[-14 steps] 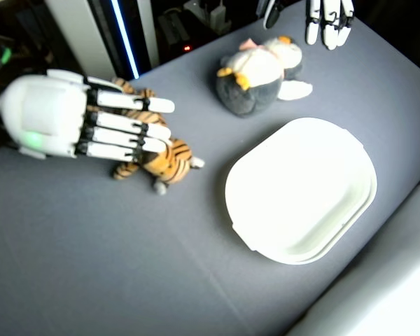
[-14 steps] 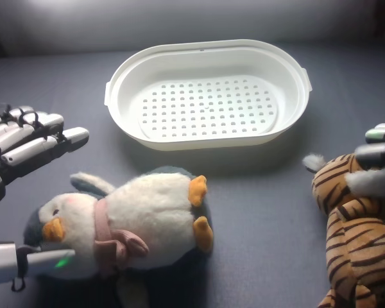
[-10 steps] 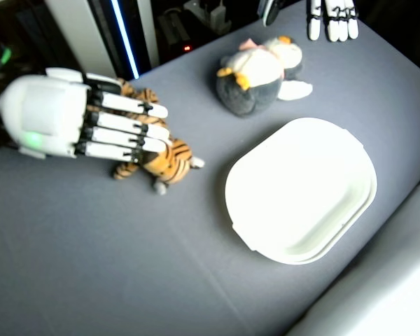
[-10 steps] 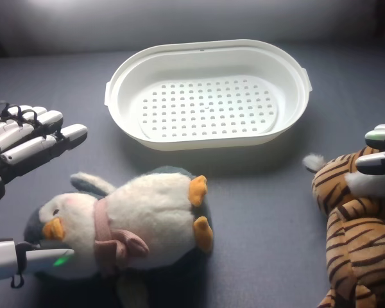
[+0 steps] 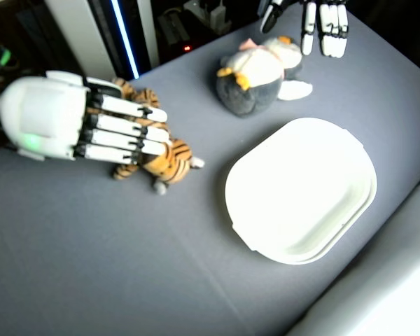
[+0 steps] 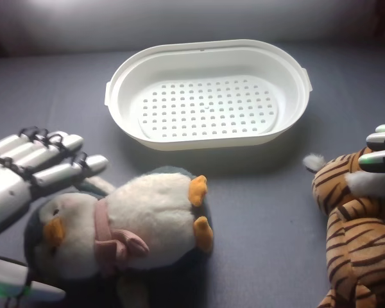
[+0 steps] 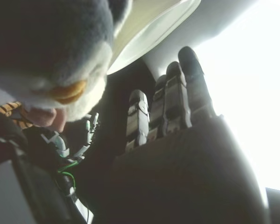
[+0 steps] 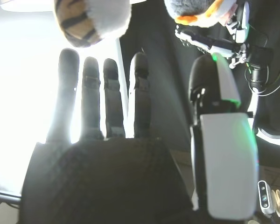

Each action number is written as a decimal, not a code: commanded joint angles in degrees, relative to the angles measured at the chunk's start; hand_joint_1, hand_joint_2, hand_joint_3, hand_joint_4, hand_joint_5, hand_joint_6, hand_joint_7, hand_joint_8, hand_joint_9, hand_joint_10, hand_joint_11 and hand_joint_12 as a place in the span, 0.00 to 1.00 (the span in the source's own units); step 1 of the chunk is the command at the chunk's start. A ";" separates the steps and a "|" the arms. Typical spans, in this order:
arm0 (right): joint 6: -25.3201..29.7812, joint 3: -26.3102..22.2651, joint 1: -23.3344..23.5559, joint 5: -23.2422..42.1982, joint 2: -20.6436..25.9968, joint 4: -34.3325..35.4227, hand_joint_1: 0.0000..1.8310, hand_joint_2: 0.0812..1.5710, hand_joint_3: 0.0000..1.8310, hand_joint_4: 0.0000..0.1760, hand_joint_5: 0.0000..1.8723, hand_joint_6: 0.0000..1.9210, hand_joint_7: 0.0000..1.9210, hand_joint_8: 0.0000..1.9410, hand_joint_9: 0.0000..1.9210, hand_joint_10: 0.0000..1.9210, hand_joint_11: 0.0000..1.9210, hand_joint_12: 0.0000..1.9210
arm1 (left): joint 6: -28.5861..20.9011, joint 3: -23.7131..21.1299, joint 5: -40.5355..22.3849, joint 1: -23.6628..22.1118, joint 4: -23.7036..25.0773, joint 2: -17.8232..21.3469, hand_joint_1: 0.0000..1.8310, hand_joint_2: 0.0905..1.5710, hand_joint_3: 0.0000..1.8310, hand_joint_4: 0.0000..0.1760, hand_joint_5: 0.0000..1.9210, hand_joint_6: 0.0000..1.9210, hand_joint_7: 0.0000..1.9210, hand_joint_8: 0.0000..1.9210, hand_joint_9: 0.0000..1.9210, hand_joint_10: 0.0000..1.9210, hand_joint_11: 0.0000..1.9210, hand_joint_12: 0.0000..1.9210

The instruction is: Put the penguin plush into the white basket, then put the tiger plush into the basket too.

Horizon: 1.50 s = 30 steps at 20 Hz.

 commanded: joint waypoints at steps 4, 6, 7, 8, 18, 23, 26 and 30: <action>0.59 0.30 0.53 6.56 0.01 1.68 0.38 0.72 0.00 0.31 0.30 0.00 0.19 0.00 0.17 0.00 0.10 0.29 | 5.25 0.85 1.60 -4.31 0.26 -2.56 0.42 0.43 0.00 1.00 0.07 0.00 0.00 0.00 0.00 0.00 0.00 0.24; 0.59 0.35 0.53 6.56 -0.01 1.69 0.40 0.72 0.00 0.33 0.30 0.00 0.20 0.00 0.18 0.00 0.10 0.29 | 8.25 1.11 4.62 -5.51 0.20 -3.65 0.45 0.44 0.00 1.00 0.10 0.00 0.04 0.00 0.06 0.01 0.00 0.28; 0.59 0.32 0.53 6.56 -0.02 1.69 0.40 0.73 0.00 0.35 0.30 0.00 0.20 0.00 0.17 0.00 0.10 0.28 | 8.42 1.54 5.15 -5.59 -0.33 -4.20 0.47 0.48 0.00 0.87 0.14 0.00 0.08 0.00 0.12 0.01 0.02 0.32; 0.59 0.27 0.53 6.56 -0.02 1.69 0.40 0.73 0.00 0.37 0.30 0.00 0.20 0.00 0.17 0.00 0.10 0.28 | 8.45 1.87 5.49 -5.61 -0.78 -4.64 0.49 0.53 0.00 0.68 0.18 0.00 0.13 0.00 0.17 0.01 0.05 0.36; 0.59 0.28 0.52 6.57 -0.02 2.09 0.40 0.75 0.00 0.24 0.31 0.00 0.21 0.00 0.18 0.00 0.12 0.23 | 8.16 2.80 0.06 -6.23 -3.93 -5.58 0.73 0.73 0.00 0.00 0.54 0.30 0.38 0.75 0.44 0.76 0.43 0.84; 0.59 0.28 0.52 6.57 -0.02 2.09 0.39 0.76 0.00 0.11 0.32 0.00 0.21 0.00 0.19 0.00 0.15 0.20 | 8.16 2.80 0.06 -6.23 -3.93 -5.58 0.75 0.71 0.00 0.00 0.53 0.42 0.42 0.64 0.44 0.69 0.38 0.70; 0.59 0.28 0.52 6.57 -0.02 2.09 0.40 0.76 0.00 0.13 0.31 0.00 0.21 0.00 0.19 0.00 0.15 0.19 | 8.16 2.80 0.06 -6.23 -3.93 -5.58 0.74 0.72 0.00 0.00 0.48 0.56 0.42 0.61 0.41 0.71 0.33 0.71; 0.64 0.27 0.52 6.58 -0.01 2.21 0.39 0.77 0.00 0.19 0.31 0.00 0.21 0.00 0.19 0.00 0.15 0.19 | 2.09 2.06 -8.77 -6.23 -1.69 -2.66 0.74 0.73 0.00 0.00 0.50 0.55 0.41 0.61 0.40 0.73 0.36 0.71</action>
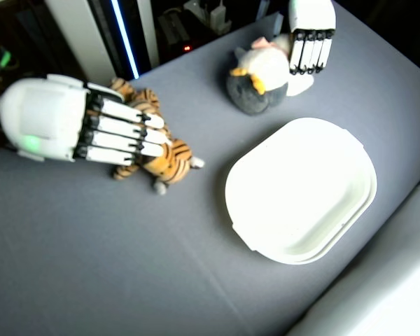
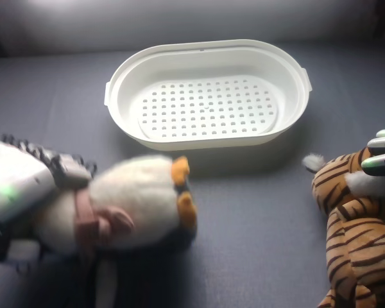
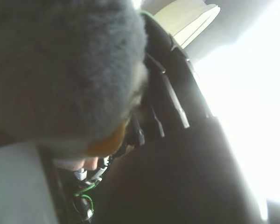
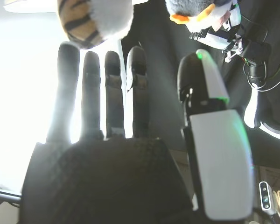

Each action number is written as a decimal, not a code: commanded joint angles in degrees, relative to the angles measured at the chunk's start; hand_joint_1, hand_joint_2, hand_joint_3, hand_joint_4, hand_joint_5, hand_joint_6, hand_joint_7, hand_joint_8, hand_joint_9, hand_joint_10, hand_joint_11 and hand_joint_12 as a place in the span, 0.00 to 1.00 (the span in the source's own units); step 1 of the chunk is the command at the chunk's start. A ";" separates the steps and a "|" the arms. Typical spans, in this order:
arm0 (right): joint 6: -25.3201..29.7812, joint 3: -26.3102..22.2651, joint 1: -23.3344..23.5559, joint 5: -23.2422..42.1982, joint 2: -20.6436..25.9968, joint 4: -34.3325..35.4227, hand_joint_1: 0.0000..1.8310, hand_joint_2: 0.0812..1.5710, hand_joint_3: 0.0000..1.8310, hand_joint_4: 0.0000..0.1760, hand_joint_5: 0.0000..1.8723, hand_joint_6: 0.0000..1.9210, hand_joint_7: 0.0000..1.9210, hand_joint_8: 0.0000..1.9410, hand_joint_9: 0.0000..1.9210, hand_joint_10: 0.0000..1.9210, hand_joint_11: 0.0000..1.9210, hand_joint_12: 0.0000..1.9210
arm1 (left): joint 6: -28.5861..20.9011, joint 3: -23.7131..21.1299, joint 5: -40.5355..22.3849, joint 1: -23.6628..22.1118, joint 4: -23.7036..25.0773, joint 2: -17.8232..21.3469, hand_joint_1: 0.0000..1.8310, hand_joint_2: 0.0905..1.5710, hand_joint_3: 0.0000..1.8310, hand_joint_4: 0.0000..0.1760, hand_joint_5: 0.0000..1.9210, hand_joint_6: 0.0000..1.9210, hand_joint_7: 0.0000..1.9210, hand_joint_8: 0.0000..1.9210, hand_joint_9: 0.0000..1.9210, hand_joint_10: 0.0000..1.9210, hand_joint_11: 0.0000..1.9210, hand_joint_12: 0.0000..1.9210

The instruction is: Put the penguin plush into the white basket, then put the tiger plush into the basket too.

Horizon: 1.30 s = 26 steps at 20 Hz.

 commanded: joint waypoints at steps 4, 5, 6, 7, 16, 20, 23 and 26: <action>0.60 0.28 0.51 6.79 0.08 1.86 0.38 0.77 0.00 0.11 0.32 0.00 0.21 0.00 0.19 0.00 0.17 0.16 | -2.38 6.61 -15.88 -10.92 -4.03 -0.27 0.75 0.69 0.00 0.00 0.52 0.50 0.45 0.56 0.48 0.64 0.43 0.68; 0.60 0.30 0.51 6.79 0.06 1.86 0.38 0.77 0.00 0.09 0.32 0.00 0.21 0.00 0.19 0.00 0.17 0.16 | -2.49 6.49 -15.72 -10.96 -3.70 -0.33 0.75 0.69 0.00 0.00 0.51 0.50 0.46 0.54 0.49 0.62 0.43 0.66; 0.60 0.30 0.51 6.79 0.05 1.86 0.39 0.77 0.00 0.11 0.32 0.00 0.21 0.00 0.19 0.00 0.17 0.15 | -2.71 6.42 -15.54 -10.95 -3.23 -0.34 0.75 0.69 0.00 0.00 0.52 0.49 0.48 0.51 0.49 0.61 0.43 0.64; 0.60 0.28 0.51 6.80 0.04 1.88 0.39 0.77 0.00 0.13 0.32 0.00 0.21 0.00 0.19 0.00 0.18 0.16 | -2.92 6.22 -15.12 -10.88 -2.63 -0.35 0.75 0.68 0.00 0.00 0.53 0.47 0.49 0.50 0.49 0.60 0.43 0.64; 0.60 0.39 0.51 6.80 -0.15 2.04 0.40 0.77 0.00 0.15 0.31 0.00 0.21 0.00 0.19 0.00 0.18 0.14 | -4.65 7.09 -10.87 -12.34 0.29 -0.95 0.76 0.67 0.00 0.00 0.57 0.38 0.51 0.48 0.51 0.58 0.46 0.61; 0.60 0.39 0.51 6.79 -0.25 2.05 0.37 0.77 0.00 0.25 0.31 0.00 0.21 0.00 0.20 0.00 0.19 0.14 | -4.56 9.22 -6.36 -15.42 1.05 -3.17 0.76 0.65 0.00 0.00 0.56 0.42 0.55 0.39 0.54 0.54 0.47 0.54; 0.60 0.51 0.51 6.78 -0.38 2.04 0.38 0.77 0.00 0.27 0.32 0.00 0.21 0.00 0.19 0.00 0.18 0.14 | -2.98 10.90 -2.50 -18.52 1.07 -4.81 0.76 0.65 0.00 0.00 0.58 0.37 0.55 0.38 0.54 0.56 0.45 0.54; 0.60 0.69 0.33 6.77 -0.58 2.04 0.39 0.77 0.00 0.25 0.31 0.00 0.21 0.00 0.20 0.00 0.18 0.14 | -2.58 13.71 1.86 -22.48 1.38 -7.43 0.76 0.66 0.00 0.00 0.64 0.20 0.50 0.54 0.49 0.63 0.42 0.71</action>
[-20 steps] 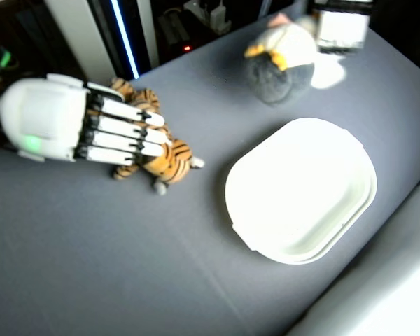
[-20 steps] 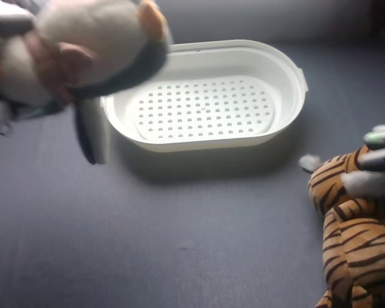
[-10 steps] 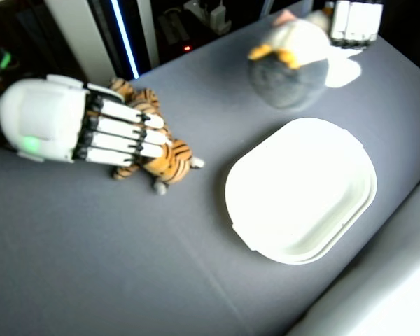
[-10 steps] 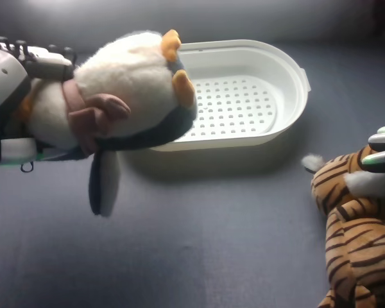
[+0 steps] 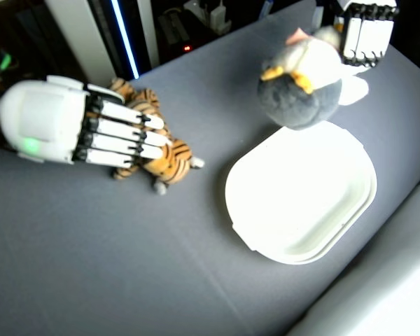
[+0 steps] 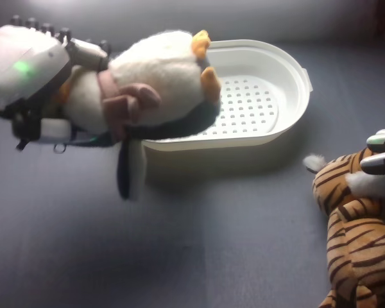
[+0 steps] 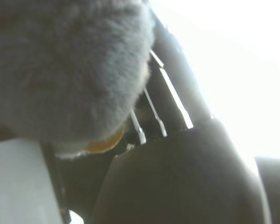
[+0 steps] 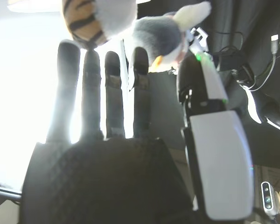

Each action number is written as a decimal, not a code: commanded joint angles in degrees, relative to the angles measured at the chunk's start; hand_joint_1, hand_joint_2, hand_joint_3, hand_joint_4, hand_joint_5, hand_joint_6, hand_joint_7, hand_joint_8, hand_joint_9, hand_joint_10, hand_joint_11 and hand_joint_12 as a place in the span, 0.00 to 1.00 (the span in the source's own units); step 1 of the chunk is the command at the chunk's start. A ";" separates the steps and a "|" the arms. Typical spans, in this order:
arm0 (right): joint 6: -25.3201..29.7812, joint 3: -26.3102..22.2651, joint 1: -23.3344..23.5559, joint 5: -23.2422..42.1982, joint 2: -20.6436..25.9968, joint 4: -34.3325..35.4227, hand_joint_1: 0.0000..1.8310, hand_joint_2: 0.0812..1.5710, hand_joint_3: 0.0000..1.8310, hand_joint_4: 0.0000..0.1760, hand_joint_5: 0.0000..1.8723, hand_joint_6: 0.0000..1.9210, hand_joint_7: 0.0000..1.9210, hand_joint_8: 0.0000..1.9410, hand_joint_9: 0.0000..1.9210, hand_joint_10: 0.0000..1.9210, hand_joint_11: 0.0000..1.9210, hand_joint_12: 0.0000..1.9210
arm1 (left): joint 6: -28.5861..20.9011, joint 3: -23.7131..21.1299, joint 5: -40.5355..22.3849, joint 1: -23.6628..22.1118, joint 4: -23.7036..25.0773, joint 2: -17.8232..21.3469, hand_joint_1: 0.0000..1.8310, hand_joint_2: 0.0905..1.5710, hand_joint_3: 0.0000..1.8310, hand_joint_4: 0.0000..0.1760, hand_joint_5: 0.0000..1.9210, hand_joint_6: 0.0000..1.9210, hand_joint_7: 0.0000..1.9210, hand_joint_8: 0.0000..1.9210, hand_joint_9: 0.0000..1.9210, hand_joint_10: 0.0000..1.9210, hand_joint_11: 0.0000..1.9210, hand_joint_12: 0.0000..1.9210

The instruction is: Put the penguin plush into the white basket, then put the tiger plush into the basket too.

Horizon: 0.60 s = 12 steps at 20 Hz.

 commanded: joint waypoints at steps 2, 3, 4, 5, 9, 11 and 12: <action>0.43 0.30 0.29 6.73 0.03 1.44 0.40 0.77 0.00 0.16 0.32 0.00 0.21 0.00 0.19 0.00 0.18 0.13 | 1.16 1.78 -2.67 -2.70 -0.23 -1.50 0.74 0.66 0.00 0.00 0.63 0.25 0.52 0.50 0.50 0.58 0.43 0.72; 0.43 0.32 0.28 6.73 -0.01 1.44 0.39 0.76 0.00 0.16 0.32 0.00 0.21 0.00 0.19 0.00 0.18 0.13 | 1.87 2.21 -1.75 -3.35 -0.34 -1.93 0.75 0.66 0.00 0.00 0.60 0.31 0.51 0.50 0.49 0.61 0.42 0.72; 0.43 0.36 0.28 6.73 -0.06 1.44 0.39 0.76 0.00 0.13 0.32 0.00 0.21 0.00 0.19 0.00 0.18 0.13 | 2.96 2.73 -0.66 -4.12 -0.90 -2.45 0.75 0.67 0.00 0.00 0.58 0.35 0.51 0.51 0.48 0.61 0.42 0.72; 0.43 0.41 0.28 6.73 -0.11 1.43 0.38 0.76 0.00 0.14 0.33 0.00 0.22 0.00 0.20 0.00 0.18 0.13 | 3.86 3.12 -0.05 -4.67 -1.48 -2.80 0.75 0.67 0.00 0.00 0.57 0.37 0.50 0.50 0.50 0.61 0.45 0.69; 0.43 0.56 0.20 6.72 -0.34 1.43 0.40 0.76 0.00 0.13 0.32 0.00 0.20 0.00 0.19 0.00 0.18 0.13 | 6.98 5.12 3.33 -7.25 -3.18 -4.38 0.68 0.70 0.00 0.00 0.51 0.46 0.46 0.62 0.44 0.38 0.39 0.59; 0.50 0.71 0.16 6.72 -0.57 1.42 0.40 0.76 0.00 0.17 0.32 0.00 0.20 0.00 0.20 0.00 0.19 0.13 | 10.21 5.89 5.45 -8.16 -5.01 -5.16 0.68 0.63 0.00 0.00 0.41 0.06 0.41 0.09 0.43 0.14 0.32 0.52; 0.57 0.79 0.16 6.72 -0.65 1.42 0.40 0.77 0.00 0.14 0.32 0.00 0.20 0.00 0.20 0.00 0.19 0.13 | 11.38 6.03 5.86 -8.17 -5.78 -5.28 0.67 0.62 0.00 0.00 0.40 0.01 0.41 0.03 0.43 0.08 0.29 0.52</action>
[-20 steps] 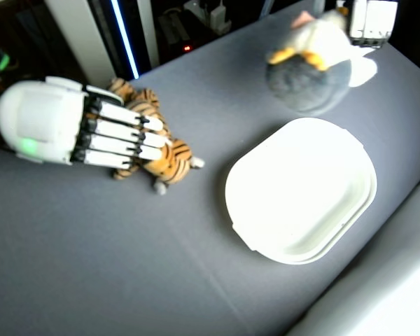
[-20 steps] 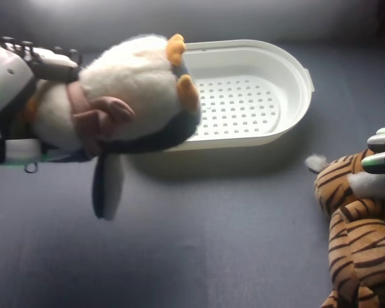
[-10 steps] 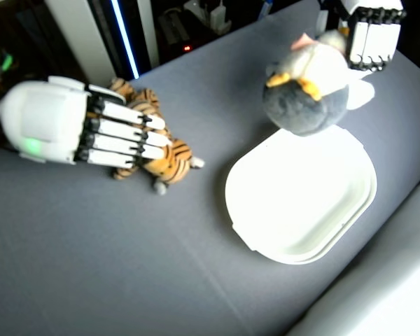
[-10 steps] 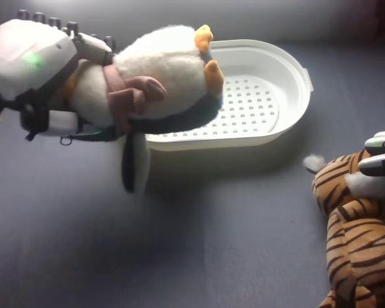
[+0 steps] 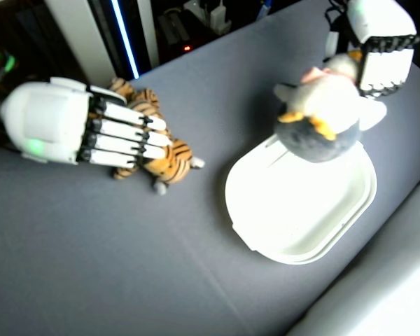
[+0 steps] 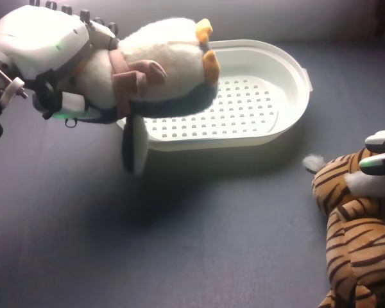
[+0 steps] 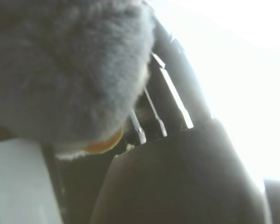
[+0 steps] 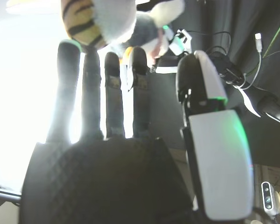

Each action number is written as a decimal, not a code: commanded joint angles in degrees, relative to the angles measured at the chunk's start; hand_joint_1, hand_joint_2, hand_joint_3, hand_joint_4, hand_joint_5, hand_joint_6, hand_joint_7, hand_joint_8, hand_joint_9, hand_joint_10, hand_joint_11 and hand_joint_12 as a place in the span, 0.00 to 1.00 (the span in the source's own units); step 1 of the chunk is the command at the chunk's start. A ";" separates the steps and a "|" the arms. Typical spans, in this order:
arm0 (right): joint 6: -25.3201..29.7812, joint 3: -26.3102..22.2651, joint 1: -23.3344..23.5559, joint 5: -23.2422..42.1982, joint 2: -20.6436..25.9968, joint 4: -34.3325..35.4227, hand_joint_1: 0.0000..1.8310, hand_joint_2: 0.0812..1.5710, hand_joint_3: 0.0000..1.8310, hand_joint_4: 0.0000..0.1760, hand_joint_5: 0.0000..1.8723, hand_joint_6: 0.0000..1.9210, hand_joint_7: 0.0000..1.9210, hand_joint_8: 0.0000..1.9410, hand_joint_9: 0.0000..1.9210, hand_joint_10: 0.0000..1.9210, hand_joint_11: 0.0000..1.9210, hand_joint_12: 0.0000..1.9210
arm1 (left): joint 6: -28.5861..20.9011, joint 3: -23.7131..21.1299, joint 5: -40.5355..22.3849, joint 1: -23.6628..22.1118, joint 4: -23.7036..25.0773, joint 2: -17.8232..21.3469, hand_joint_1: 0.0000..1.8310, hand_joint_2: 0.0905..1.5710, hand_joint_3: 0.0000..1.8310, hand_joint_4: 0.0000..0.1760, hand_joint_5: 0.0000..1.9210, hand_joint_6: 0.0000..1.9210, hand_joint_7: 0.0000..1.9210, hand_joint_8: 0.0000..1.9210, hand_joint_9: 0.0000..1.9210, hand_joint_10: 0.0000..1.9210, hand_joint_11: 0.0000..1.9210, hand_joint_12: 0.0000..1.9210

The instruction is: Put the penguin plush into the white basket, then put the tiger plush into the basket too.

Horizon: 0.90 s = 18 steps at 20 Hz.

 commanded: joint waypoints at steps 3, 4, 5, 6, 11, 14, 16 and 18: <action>0.85 0.16 0.05 6.65 0.03 1.23 0.41 0.76 0.00 0.14 0.32 0.00 0.20 0.00 0.20 0.00 0.19 0.13 | 1.22 0.52 -6.60 -0.19 -1.61 0.13 0.60 0.61 0.00 0.22 0.29 0.00 0.30 0.00 0.33 0.00 0.17 0.46; 0.96 0.16 -0.06 6.66 0.03 1.23 0.40 0.76 0.00 0.19 0.32 0.00 0.20 0.00 0.20 0.00 0.19 0.13 | 1.71 0.54 -6.65 -0.13 -2.12 0.20 0.57 0.60 0.00 0.44 0.24 0.00 0.24 0.00 0.26 0.00 0.11 0.43; 1.03 0.15 -0.16 6.66 0.03 1.24 0.39 0.76 0.00 0.25 0.32 0.00 0.19 0.00 0.20 0.00 0.19 0.13 | 2.21 0.54 -6.82 -0.04 -2.68 0.26 0.56 0.59 0.00 0.63 0.20 0.00 0.20 0.00 0.20 0.00 0.05 0.40; 1.05 0.12 -0.19 6.66 0.02 1.24 0.39 0.76 0.00 0.29 0.31 0.00 0.19 0.00 0.20 0.00 0.19 0.13 | 2.21 0.52 -6.99 0.08 -2.81 0.33 0.55 0.59 0.00 0.72 0.18 0.00 0.18 0.00 0.19 0.00 0.03 0.42; 1.52 -0.04 -0.19 6.73 0.07 1.25 0.40 0.76 0.00 0.28 0.31 0.00 0.19 0.00 0.19 0.00 0.19 0.13 | 2.22 -1.58 -9.51 2.25 -2.88 1.86 0.52 0.58 0.00 0.90 0.11 0.00 0.11 0.00 0.08 0.00 0.00 0.28; 1.52 -0.43 -0.18 7.51 1.33 1.28 0.45 0.74 0.00 0.56 0.30 0.00 0.20 0.00 0.20 0.00 0.19 0.13 | 2.23 -5.23 -14.11 5.41 -2.18 4.75 0.51 0.59 0.00 0.54 0.10 0.00 0.10 0.00 0.09 0.01 0.00 0.29; 0.68 -1.95 -0.18 9.85 2.80 1.03 0.53 0.69 0.00 0.72 0.29 0.00 0.21 0.00 0.21 0.00 0.20 0.12 | 2.09 -9.25 -19.24 8.23 -0.74 7.52 0.49 0.59 0.00 0.91 0.09 0.00 0.08 0.00 0.07 0.00 0.00 0.24; -0.96 -4.02 -0.19 11.38 4.23 -0.57 0.55 0.67 0.00 0.96 0.25 0.00 0.17 0.00 0.17 0.00 0.19 0.11 | 0.03 -12.94 -25.15 12.09 1.24 10.35 0.52 0.58 0.00 0.55 0.09 0.00 0.07 0.00 0.05 0.00 0.00 0.12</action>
